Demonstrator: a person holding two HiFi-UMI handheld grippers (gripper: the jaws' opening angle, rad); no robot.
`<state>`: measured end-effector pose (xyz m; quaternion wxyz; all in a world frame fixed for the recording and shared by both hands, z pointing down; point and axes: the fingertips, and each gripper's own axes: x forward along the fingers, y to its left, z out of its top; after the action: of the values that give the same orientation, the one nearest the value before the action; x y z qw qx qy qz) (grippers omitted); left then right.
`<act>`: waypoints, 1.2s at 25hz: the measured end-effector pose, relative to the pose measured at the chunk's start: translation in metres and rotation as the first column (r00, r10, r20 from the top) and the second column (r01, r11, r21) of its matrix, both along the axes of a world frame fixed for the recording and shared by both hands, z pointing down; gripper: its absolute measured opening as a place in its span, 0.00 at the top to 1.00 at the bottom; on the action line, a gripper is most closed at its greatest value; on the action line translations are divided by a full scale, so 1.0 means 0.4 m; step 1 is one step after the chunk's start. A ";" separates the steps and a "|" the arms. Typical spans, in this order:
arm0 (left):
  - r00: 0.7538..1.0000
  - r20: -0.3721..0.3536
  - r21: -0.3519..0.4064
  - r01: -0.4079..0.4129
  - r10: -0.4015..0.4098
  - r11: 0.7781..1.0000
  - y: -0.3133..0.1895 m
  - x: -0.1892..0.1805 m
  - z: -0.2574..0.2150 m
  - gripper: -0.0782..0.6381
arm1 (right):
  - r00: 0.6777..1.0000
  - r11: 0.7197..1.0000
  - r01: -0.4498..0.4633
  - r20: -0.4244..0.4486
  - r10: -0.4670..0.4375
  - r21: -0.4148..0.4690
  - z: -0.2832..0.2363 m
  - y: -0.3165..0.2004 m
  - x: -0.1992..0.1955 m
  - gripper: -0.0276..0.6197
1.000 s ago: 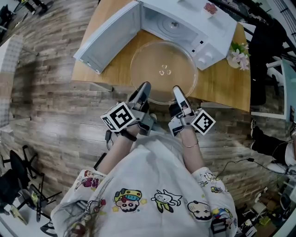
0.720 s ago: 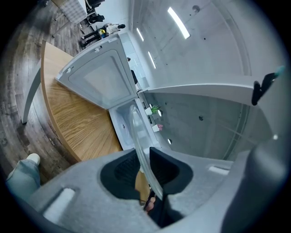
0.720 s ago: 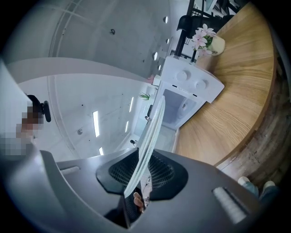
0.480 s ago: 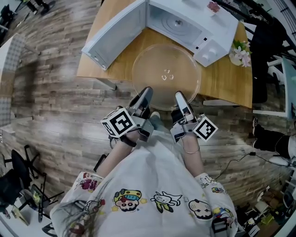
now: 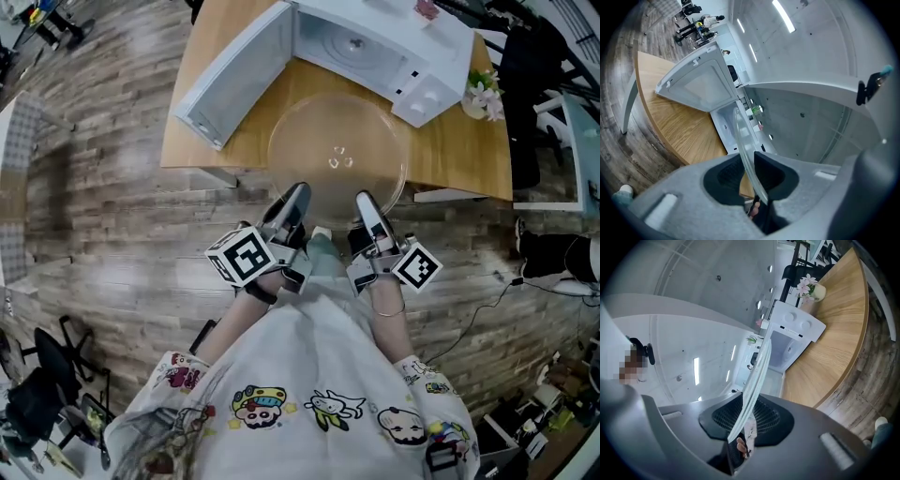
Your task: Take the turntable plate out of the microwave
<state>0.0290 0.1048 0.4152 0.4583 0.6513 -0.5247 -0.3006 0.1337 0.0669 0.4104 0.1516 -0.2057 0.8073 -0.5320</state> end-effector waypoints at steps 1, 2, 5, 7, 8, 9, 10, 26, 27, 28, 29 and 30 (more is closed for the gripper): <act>1.000 -0.003 0.001 -0.003 0.003 1.000 0.008 -0.002 0.000 0.80 | 1.000 1.000 -0.001 -0.001 0.001 0.002 -0.001 0.008 -0.002 0.83; 1.000 -0.007 0.003 -0.005 0.005 1.000 0.014 -0.003 0.001 0.80 | 1.000 1.000 -0.001 -0.002 0.001 0.004 -0.002 0.014 -0.004 0.83; 1.000 -0.010 0.007 -0.008 0.008 1.000 0.026 -0.009 0.004 0.80 | 1.000 1.000 -0.002 -0.007 0.003 0.007 0.000 0.026 -0.011 0.83; 1.000 -0.007 0.008 -0.010 0.010 1.000 0.032 -0.011 0.007 0.80 | 1.000 1.000 -0.004 -0.011 0.004 0.004 0.007 0.032 -0.011 0.83; 1.000 -0.006 0.008 -0.011 0.011 1.000 0.036 -0.011 0.008 0.80 | 1.000 1.000 -0.003 -0.011 0.003 0.002 0.010 0.036 -0.011 0.83; 1.000 -0.004 0.008 -0.011 0.011 1.000 0.040 -0.011 0.007 0.80 | 1.000 1.000 -0.002 -0.009 0.002 0.000 0.011 0.041 -0.011 0.83; 1.000 -0.001 0.009 -0.010 0.010 1.000 0.045 -0.011 0.006 0.81 | 1.000 1.000 0.001 -0.004 -0.001 0.000 0.010 0.045 -0.013 0.83; 1.000 -0.017 0.022 0.019 -0.019 1.000 0.045 0.044 -0.022 0.81 | 0.999 1.000 0.031 -0.010 -0.031 0.005 -0.020 0.038 0.039 0.83; 1.000 -0.016 0.023 0.020 -0.020 1.000 0.044 0.047 -0.023 0.81 | 0.999 0.999 0.033 -0.009 -0.033 0.005 -0.020 0.037 0.043 0.83; 1.000 -0.013 0.023 0.020 -0.020 1.000 0.042 0.051 -0.025 0.81 | 0.999 0.999 0.034 -0.008 -0.034 0.004 -0.021 0.036 0.046 0.83; 1.000 -0.012 0.024 0.020 -0.020 1.000 0.041 0.054 -0.026 0.81 | 0.999 0.999 0.035 -0.005 -0.035 0.003 -0.022 0.034 0.050 0.83; 1.000 -0.011 0.026 0.020 -0.020 0.999 0.040 0.056 -0.029 0.81 | 0.999 0.999 0.036 -0.002 -0.036 0.005 -0.025 0.033 0.052 0.83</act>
<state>0.0514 0.1210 0.4036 0.4494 0.6505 -0.5248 -0.3153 0.1544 0.0803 0.4005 0.1417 -0.1914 0.8122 -0.5325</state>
